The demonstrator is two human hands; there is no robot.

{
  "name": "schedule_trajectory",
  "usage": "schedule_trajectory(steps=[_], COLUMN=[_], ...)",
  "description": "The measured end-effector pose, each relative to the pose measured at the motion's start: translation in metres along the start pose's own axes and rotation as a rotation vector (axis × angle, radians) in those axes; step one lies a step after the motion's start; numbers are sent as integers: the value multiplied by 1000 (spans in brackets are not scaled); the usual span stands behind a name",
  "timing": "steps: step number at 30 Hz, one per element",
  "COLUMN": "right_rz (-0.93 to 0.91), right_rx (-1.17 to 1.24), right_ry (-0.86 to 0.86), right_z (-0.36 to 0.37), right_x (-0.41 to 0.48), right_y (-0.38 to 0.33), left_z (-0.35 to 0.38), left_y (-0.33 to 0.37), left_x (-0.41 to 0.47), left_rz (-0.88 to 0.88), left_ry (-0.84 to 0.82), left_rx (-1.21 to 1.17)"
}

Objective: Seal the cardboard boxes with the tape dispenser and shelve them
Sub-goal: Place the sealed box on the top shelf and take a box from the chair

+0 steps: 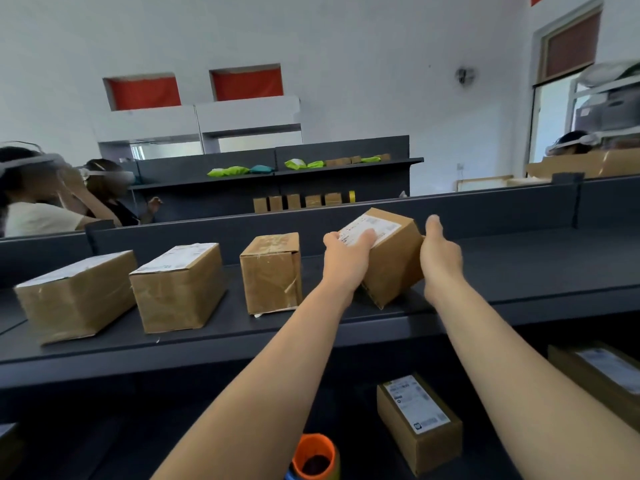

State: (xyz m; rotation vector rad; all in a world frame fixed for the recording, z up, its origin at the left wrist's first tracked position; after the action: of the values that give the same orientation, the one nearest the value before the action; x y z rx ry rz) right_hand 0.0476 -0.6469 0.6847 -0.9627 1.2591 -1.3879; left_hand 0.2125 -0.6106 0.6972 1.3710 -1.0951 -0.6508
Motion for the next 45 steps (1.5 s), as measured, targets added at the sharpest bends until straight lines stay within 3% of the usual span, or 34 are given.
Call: schedule_trajectory(steps=[3, 14, 19, 23, 28, 32, 38, 45], right_rz=[-19, -134, -458, -615, -652, -668, -640, -513], right_rx=[-142, -311, -316, -258, -216, -177, -160, -233], right_ry=[14, 61, 115, 126, 116, 222, 451, 787], right_z=[1, 1, 2, 6, 5, -6, -28, -107], right_x=[7, 4, -21, -50, -85, -128, -212, -322], right_y=[0, 4, -25, -43, -36, -26, 11, 65], left_z=[3, 3, -13, -18, -28, -44, -63, -30], left_y=[-2, 1, 21, 35, 38, 41, 28, 3], left_x=[5, 6, -2, -18, -41, -71, -134, -247], left_rz=[4, 78, 251, 396, 505, 576, 640, 541], left_ry=[13, 0, 76, 36, -118, -280, -561, -926], left_rx=[-5, 19, -16, -82, -174, -272, -392, -508])
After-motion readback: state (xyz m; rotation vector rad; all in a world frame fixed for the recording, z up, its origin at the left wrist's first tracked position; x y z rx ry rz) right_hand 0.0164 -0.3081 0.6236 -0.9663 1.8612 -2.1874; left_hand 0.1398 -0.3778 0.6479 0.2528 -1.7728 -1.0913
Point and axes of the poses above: each hand's wrist, its own x-axis towards the middle knuckle, its own z-axis out of the palm, y = z × x, the point moved 9 cm from there along x, towards the middle knuckle, and after that the axes turned 4 degrees about z, right-handed, at the moved point
